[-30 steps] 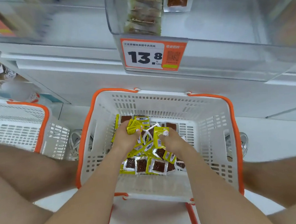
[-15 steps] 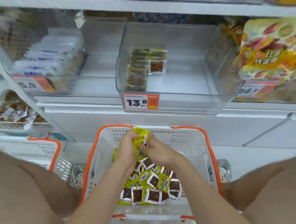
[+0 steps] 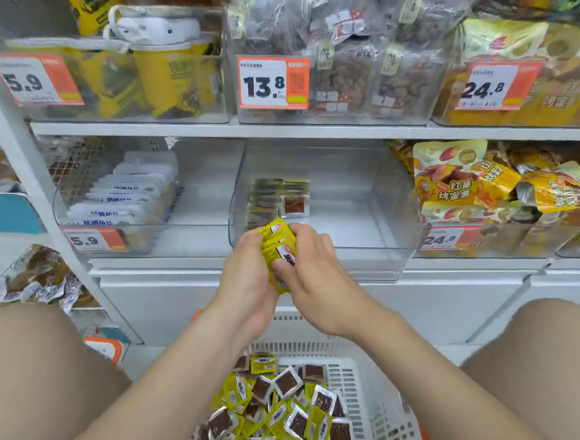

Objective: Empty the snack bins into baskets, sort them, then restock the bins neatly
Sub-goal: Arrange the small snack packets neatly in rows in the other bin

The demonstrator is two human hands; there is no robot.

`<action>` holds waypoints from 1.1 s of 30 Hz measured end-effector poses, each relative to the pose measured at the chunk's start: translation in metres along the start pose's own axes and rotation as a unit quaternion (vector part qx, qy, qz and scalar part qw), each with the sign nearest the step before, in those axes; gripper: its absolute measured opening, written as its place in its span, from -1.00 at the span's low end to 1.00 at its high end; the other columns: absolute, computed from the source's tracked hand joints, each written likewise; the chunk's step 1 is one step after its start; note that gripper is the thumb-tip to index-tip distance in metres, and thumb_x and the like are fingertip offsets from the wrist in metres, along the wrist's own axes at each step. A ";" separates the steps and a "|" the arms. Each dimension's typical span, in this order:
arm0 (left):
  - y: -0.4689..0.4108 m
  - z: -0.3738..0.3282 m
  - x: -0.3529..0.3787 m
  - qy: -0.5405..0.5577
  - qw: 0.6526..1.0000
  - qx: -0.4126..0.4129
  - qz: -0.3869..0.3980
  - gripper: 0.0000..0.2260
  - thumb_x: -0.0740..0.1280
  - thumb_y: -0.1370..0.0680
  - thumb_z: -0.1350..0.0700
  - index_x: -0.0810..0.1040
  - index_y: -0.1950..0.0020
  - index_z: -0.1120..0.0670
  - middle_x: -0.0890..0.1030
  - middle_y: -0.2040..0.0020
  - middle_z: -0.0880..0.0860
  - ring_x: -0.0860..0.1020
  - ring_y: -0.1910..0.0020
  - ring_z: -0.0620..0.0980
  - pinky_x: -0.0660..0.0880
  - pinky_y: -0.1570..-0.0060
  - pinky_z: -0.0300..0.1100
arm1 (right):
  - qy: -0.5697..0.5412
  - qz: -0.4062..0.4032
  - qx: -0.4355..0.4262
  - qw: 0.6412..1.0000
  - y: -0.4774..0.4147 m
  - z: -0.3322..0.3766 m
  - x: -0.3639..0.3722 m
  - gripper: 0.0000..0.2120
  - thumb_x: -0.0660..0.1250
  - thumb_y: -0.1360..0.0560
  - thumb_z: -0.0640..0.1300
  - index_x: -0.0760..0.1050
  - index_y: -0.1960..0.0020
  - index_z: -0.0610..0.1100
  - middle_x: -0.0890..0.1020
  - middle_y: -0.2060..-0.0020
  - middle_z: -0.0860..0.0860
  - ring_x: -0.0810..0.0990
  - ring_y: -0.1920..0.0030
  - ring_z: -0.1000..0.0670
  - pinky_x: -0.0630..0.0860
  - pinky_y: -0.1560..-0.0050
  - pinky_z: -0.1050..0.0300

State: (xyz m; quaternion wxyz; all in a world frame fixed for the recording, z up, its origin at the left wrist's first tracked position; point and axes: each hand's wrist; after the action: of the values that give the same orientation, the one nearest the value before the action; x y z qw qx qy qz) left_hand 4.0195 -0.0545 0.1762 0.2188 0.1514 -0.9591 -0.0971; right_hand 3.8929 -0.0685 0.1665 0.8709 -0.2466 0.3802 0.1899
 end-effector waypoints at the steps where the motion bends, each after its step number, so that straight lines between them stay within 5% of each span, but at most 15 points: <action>1: -0.001 -0.012 0.005 -0.004 1.000 -0.010 0.021 -0.79 0.19 -0.67 0.09 0.60 -0.07 0.10 0.65 0.17 0.13 0.61 0.29 0.04 0.50 0.30 -0.15 | -0.014 -0.001 -0.002 1.000 -0.003 0.001 -0.004 -0.55 0.17 -0.72 -0.02 0.16 -0.54 -0.09 0.41 -0.37 -0.05 0.38 -0.29 -0.08 0.39 -0.32 -0.08; 3: -0.006 -0.030 0.014 -0.023 0.996 -0.024 0.078 -0.78 0.19 -0.62 0.02 0.61 -0.01 0.05 0.63 0.12 0.14 0.58 0.23 0.08 0.47 0.25 -0.12 | -0.016 -0.002 0.013 1.000 -0.016 0.002 -0.015 -0.56 0.20 -0.70 -0.03 0.15 -0.52 -0.04 0.42 -0.36 -0.06 0.49 -0.26 -0.15 0.48 -0.24 -0.15; 5: -0.015 -0.037 0.020 -0.107 0.990 0.036 0.078 -0.67 0.27 -0.50 -0.05 0.58 -0.24 -0.10 0.62 -0.10 0.10 0.59 0.04 0.10 0.52 0.09 -0.05 | 0.009 -0.026 0.040 0.999 -0.036 -0.003 -0.030 -0.64 0.23 -0.68 -0.05 0.21 -0.41 -0.08 0.48 -0.28 -0.11 0.55 -0.17 -0.24 0.52 -0.13 -0.18; 6: -0.021 -0.038 0.018 -0.199 0.972 0.104 0.074 -0.44 0.32 -0.39 -0.04 0.46 -0.41 -0.23 0.54 -0.27 0.05 0.59 -0.12 0.05 0.55 -0.05 -0.02 | 0.001 -0.029 0.078 0.997 -0.047 -0.007 -0.039 -0.67 0.25 -0.67 -0.05 0.24 -0.34 -0.13 0.53 -0.22 -0.13 0.56 -0.14 -0.24 0.53 -0.11 -0.16; 9: -0.038 -0.036 0.018 -0.490 0.812 0.277 0.152 -0.07 0.35 -0.32 -0.03 0.07 -0.66 -0.23 0.10 -0.61 -0.14 0.18 -0.60 -0.12 0.24 -0.51 -0.13 | -0.146 -0.001 0.196 0.970 -0.080 -0.021 -0.063 -0.69 0.34 -0.58 0.00 0.45 -0.12 -0.24 0.64 0.08 -0.09 0.60 0.09 -0.10 0.60 0.05 0.04; 11: -0.054 -0.030 0.019 -0.538 0.778 0.288 0.152 -0.01 0.47 -0.32 -0.13 0.06 -0.67 -0.13 0.11 -0.64 -0.09 0.11 -0.63 -0.08 0.19 -0.55 -0.12 | -0.169 0.026 0.183 0.968 -0.092 -0.022 -0.072 -0.75 0.38 -0.53 -0.04 0.54 0.10 -0.25 0.58 0.28 -0.14 0.51 0.26 -0.02 0.51 0.25 0.08; 13: -0.074 -0.024 0.018 -0.514 0.799 0.287 0.127 -0.09 0.57 -0.32 -0.15 0.22 -0.58 -0.05 0.38 -0.45 -0.02 0.35 -0.46 -0.08 0.38 -0.43 -0.10 | -0.130 0.030 0.172 0.976 -0.098 -0.024 -0.070 -0.77 0.40 -0.48 -0.04 0.52 0.24 -0.18 0.57 0.34 -0.10 0.51 0.27 0.00 0.53 0.17 -0.05; 17: -0.086 -0.025 0.022 -0.499 0.811 0.271 0.141 -0.43 0.55 -0.30 -0.16 0.43 -0.23 -0.07 0.50 -0.12 -0.06 0.52 -0.14 -0.10 0.48 0.00 -0.20 | -0.158 0.052 0.208 0.964 -0.100 -0.032 -0.059 -0.75 0.38 -0.52 0.04 0.47 0.29 -0.03 0.53 0.41 0.06 0.49 0.33 0.03 0.50 0.22 -0.01; 20: -0.090 -0.028 0.029 -0.435 0.853 0.244 0.154 -0.69 0.46 -0.43 0.02 0.49 -0.08 0.10 0.56 0.06 0.08 0.54 0.09 -0.08 0.45 0.15 -0.13 | -0.266 0.111 0.223 0.931 -0.098 -0.035 -0.081 -0.72 0.33 -0.56 0.14 0.60 0.09 -0.06 0.65 0.29 0.01 0.63 0.24 0.01 0.51 0.12 0.07; 22: -0.094 -0.030 0.032 -0.334 0.916 0.170 0.142 -0.80 0.35 -0.43 0.09 0.51 0.01 0.15 0.51 0.21 0.12 0.44 0.22 -0.02 0.38 0.22 -0.06 | -0.355 0.119 0.224 0.900 -0.096 -0.038 -0.097 -0.67 0.27 -0.58 0.08 0.63 -0.05 -0.16 0.76 0.11 -0.11 0.75 0.05 -0.12 0.57 -0.02 0.01; 25: -0.093 -0.033 0.029 -0.148 0.973 0.019 0.175 -0.73 0.35 -0.34 0.15 0.54 -0.02 0.14 0.49 0.23 0.05 0.38 0.27 0.00 0.26 0.32 -0.12 | -0.248 0.094 0.168 0.949 -0.088 -0.045 -0.096 -0.70 0.38 -0.61 -0.14 0.57 -0.34 -0.09 0.73 -0.07 -0.04 0.73 -0.04 -0.11 0.64 -0.14 -0.02; 28: -0.080 -0.038 0.026 -0.105 0.955 -0.071 0.268 -0.62 0.35 -0.28 0.19 0.48 -0.09 0.14 0.45 0.18 0.09 0.36 0.26 0.04 0.20 0.27 -0.09 | -0.190 0.130 0.079 0.970 -0.077 -0.046 -0.092 -0.36 0.37 -0.65 -0.21 0.23 -0.62 0.14 0.50 -0.36 0.15 0.57 -0.23 0.17 0.54 -0.22 0.20; 33: -0.066 -0.044 0.021 -0.064 0.930 -0.106 0.345 -0.71 0.27 -0.34 0.27 0.53 -0.05 0.16 0.45 0.15 0.12 0.35 0.25 0.06 0.08 0.19 -0.05 | -0.187 0.142 -0.008 0.972 -0.071 -0.048 -0.085 -0.45 0.37 -0.64 -0.27 0.30 -0.56 -0.03 0.49 -0.41 0.06 0.43 -0.45 0.13 0.44 -0.46 -0.03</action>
State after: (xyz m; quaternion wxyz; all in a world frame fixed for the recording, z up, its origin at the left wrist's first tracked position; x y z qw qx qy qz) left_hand 4.0373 -0.1289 0.2071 0.1915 -0.2191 -0.9483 -0.1267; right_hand 3.8480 -0.1659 0.2226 0.8889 -0.1572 0.2401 0.3572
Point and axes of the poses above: each hand's wrist, its own y-axis away from the middle knuckle, its own x-axis out of the palm, z = x × y
